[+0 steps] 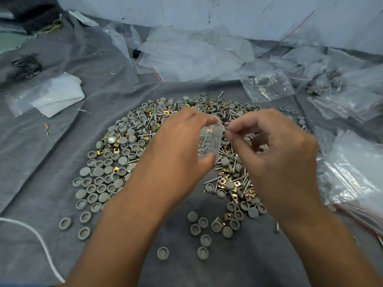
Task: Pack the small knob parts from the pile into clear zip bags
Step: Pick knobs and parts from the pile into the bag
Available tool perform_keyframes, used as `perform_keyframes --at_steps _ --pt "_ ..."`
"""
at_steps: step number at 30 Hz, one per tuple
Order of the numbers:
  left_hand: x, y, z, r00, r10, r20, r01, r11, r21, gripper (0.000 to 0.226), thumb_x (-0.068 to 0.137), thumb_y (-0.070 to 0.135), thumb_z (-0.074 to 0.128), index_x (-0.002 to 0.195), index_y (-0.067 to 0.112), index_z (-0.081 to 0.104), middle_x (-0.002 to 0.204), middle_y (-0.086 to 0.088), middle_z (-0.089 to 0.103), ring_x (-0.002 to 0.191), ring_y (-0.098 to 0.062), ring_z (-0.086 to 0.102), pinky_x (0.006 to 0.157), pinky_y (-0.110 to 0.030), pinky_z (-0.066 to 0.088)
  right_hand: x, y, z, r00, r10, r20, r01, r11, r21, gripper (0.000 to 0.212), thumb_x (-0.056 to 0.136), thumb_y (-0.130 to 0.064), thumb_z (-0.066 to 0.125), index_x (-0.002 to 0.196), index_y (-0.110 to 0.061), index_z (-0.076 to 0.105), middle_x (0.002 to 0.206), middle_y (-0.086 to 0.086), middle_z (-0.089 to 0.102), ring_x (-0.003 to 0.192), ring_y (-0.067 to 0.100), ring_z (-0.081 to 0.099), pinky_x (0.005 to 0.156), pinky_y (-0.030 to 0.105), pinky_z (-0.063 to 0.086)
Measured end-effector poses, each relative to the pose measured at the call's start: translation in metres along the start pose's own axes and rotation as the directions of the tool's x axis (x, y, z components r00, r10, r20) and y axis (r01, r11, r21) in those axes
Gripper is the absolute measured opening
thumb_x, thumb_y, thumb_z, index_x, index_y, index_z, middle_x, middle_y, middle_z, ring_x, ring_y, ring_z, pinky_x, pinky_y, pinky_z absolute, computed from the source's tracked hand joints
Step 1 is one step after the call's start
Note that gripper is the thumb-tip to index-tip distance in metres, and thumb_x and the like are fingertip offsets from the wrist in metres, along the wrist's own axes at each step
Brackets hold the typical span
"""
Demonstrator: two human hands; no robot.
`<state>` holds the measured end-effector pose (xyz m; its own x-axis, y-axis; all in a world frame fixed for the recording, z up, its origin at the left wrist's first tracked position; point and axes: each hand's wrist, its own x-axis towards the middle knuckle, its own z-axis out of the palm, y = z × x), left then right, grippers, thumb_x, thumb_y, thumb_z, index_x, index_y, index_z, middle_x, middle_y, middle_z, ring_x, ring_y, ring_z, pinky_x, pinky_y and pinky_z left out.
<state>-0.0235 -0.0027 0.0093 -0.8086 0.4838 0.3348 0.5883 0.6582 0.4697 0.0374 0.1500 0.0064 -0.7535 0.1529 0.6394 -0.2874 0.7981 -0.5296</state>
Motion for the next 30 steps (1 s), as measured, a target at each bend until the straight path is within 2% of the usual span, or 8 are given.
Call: perform_keyframes --at_steps 3,6,9,14,17,20,25,30 --pt "0.001 0.000 -0.005 0.999 -0.030 -0.013 0.030 1.000 0.004 0.056 0.078 0.032 0.080 0.130 0.031 0.059 0.108 0.022 0.046 0.088 -0.001 0.041 0.080 -0.014 0.033 -0.001 0.008 -0.014 0.949 0.159 0.273 -0.172 0.985 0.023 0.019 0.084 -0.023 0.083 0.083 -0.032 0.066 0.073 -0.016 0.066 0.073 -0.001 0.064 0.062 0.007 0.044" --pt "0.001 0.000 -0.009 0.999 -0.037 -0.024 0.037 0.999 -0.005 0.055 0.078 0.029 0.081 0.129 0.028 0.061 0.105 0.019 0.046 0.088 0.001 0.039 0.082 -0.011 0.029 -0.013 0.016 -0.011 0.714 0.252 0.654 -0.143 0.966 -0.216 0.017 0.083 -0.042 0.079 0.083 -0.037 0.063 0.078 -0.023 0.066 0.072 -0.003 0.063 0.061 0.015 0.048" --pt "-0.001 0.001 -0.016 0.995 -0.045 -0.088 0.038 0.996 -0.075 0.054 0.078 0.030 0.080 0.129 0.025 0.061 0.096 0.025 0.043 0.078 0.002 0.044 0.077 -0.001 0.034 -0.015 0.022 -0.009 0.752 0.304 0.586 -0.151 0.944 -0.295 0.013 0.085 -0.044 0.075 0.083 -0.042 0.062 0.074 -0.027 0.064 0.073 -0.007 0.060 0.060 0.023 0.048" --pt "-0.003 -0.005 -0.036 0.920 -0.051 -0.388 0.031 0.998 -0.056 0.052 0.082 0.028 0.079 0.129 0.019 0.059 0.117 0.012 0.052 0.081 0.000 0.044 0.075 -0.005 0.038 -0.012 0.039 -0.005 0.755 0.357 0.550 -0.202 0.925 -0.322 0.003 0.094 -0.044 0.065 0.092 -0.044 0.068 0.080 -0.026 0.062 0.074 -0.003 0.059 0.063 0.022 0.044" --pt "-0.004 -0.009 -0.042 0.864 -0.061 -0.500 0.065 0.998 -0.009 0.051 0.084 0.027 0.076 0.131 0.018 0.057 0.119 0.006 0.051 0.095 -0.010 0.050 0.083 -0.011 0.038 -0.016 0.036 0.011 0.823 0.317 0.471 -0.171 0.929 -0.328 0.007 0.094 -0.040 0.067 0.101 -0.041 0.067 0.089 -0.026 0.056 0.083 -0.002 0.053 0.071 0.024 0.043" --pt "-0.002 -0.013 -0.031 0.917 -0.091 -0.388 0.130 0.988 0.077 0.052 0.082 0.020 0.078 0.130 0.016 0.059 0.123 -0.003 0.057 0.108 -0.025 0.052 0.091 -0.025 0.033 -0.018 0.028 0.027 0.858 0.266 0.439 -0.124 0.938 -0.325 0.018 0.093 -0.043 0.069 0.109 -0.038 0.067 0.099 -0.021 0.060 0.098 0.006 0.051 0.080 0.030 0.046" --pt "-0.001 -0.018 -0.004 0.991 -0.100 -0.085 0.109 0.989 0.099 0.053 0.082 0.023 0.078 0.131 0.026 0.060 0.127 0.005 0.059 0.119 -0.018 0.050 0.103 -0.030 0.035 -0.018 0.025 0.043 0.837 0.271 0.476 -0.041 0.898 -0.439 0.027 0.091 -0.051 0.067 0.114 -0.039 0.063 0.109 -0.014 0.059 0.106 0.012 0.047 0.089 0.031 0.042" --pt "0.001 -0.027 0.000 0.972 -0.125 -0.199 0.131 0.991 0.015 0.034 0.089 0.017 0.070 0.120 0.029 0.067 0.112 0.011 0.064 0.093 -0.009 0.056 0.088 -0.029 0.044 -0.020 0.028 0.046 0.857 0.230 0.460 0.010 0.887 -0.462 0.015 0.098 -0.041 0.060 0.109 -0.032 0.063 0.110 -0.009 0.057 0.102 0.015 0.047 0.087 0.032 0.046"
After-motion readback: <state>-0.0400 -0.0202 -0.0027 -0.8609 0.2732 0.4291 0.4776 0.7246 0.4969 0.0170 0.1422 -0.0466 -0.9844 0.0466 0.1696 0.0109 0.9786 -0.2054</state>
